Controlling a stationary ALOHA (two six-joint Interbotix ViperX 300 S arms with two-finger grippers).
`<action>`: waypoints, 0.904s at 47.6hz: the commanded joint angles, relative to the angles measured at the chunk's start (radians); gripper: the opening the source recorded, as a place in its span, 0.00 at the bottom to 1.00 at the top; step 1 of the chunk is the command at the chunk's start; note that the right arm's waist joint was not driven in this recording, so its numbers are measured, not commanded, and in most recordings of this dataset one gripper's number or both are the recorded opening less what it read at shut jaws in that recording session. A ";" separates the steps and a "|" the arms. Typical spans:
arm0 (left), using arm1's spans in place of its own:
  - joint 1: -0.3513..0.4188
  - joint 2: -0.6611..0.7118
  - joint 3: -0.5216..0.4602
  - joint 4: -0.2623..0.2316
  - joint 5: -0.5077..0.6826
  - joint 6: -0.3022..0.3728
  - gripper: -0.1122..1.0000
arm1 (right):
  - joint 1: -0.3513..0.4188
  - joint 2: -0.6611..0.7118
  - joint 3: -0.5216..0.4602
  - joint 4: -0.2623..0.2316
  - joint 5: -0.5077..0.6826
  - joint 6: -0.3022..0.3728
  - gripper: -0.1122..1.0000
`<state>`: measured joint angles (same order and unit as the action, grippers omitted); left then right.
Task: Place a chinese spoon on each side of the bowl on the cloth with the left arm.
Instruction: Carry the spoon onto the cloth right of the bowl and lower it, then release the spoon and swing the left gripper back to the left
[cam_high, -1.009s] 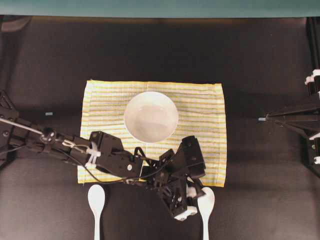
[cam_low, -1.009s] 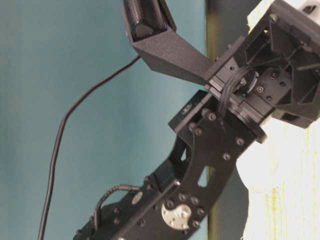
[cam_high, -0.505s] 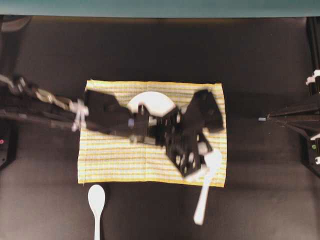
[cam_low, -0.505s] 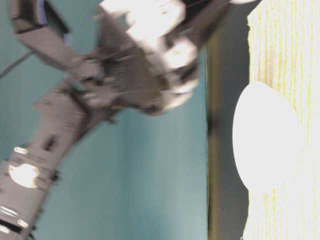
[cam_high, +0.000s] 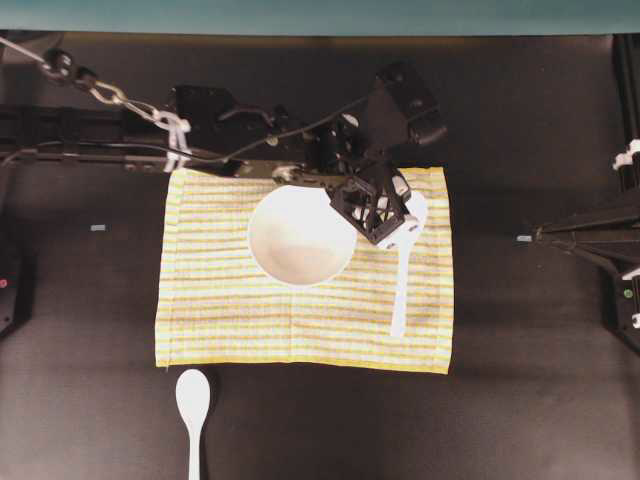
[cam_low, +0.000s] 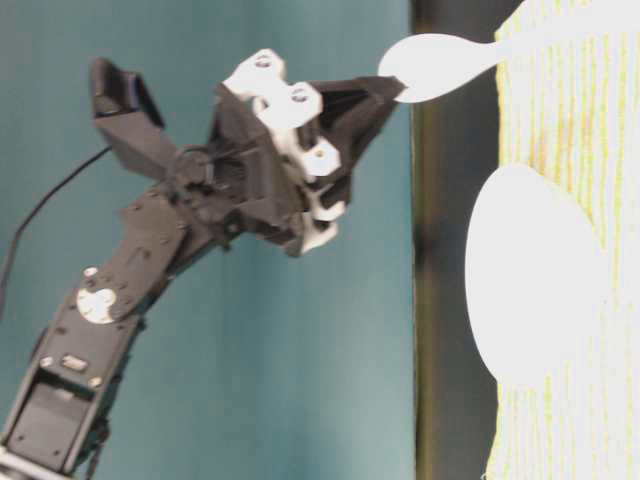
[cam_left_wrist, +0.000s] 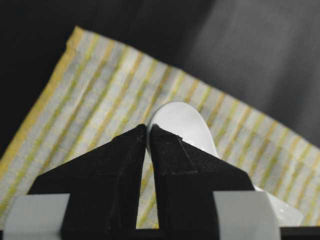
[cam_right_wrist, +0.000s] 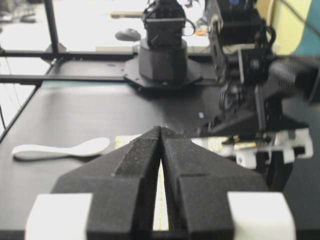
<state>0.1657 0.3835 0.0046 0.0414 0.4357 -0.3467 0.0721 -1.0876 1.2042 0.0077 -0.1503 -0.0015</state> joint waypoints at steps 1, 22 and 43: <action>-0.002 0.014 -0.012 0.005 -0.011 0.000 0.15 | 0.000 0.005 -0.008 0.003 -0.005 0.005 0.10; 0.006 0.086 0.025 0.005 -0.071 -0.008 0.15 | 0.000 0.005 0.008 0.003 0.011 0.006 0.10; 0.006 0.064 0.038 0.005 -0.067 0.003 0.78 | 0.000 -0.021 0.014 0.003 0.009 0.006 0.10</action>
<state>0.1749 0.4740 0.0491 0.0430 0.3697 -0.3497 0.0721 -1.1075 1.2241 0.0077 -0.1350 -0.0015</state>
